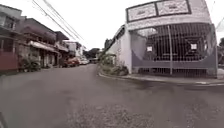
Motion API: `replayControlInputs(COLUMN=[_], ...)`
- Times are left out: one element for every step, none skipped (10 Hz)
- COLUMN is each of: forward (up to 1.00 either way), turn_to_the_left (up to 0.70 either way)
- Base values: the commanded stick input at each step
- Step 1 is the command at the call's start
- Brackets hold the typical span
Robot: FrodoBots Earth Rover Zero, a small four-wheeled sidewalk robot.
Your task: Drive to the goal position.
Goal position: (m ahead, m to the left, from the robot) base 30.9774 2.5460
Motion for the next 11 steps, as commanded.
replayControlInputs(forward=[0.85,0.85,0.85,0.85,0.85,0.85,0.85,0.85,0.85,0.85,0.85], turn_to_the_left=[0.1,0.1,0.1,0.1,0.1,0.1,0.1,0.1,0.1,0.1,0.1])
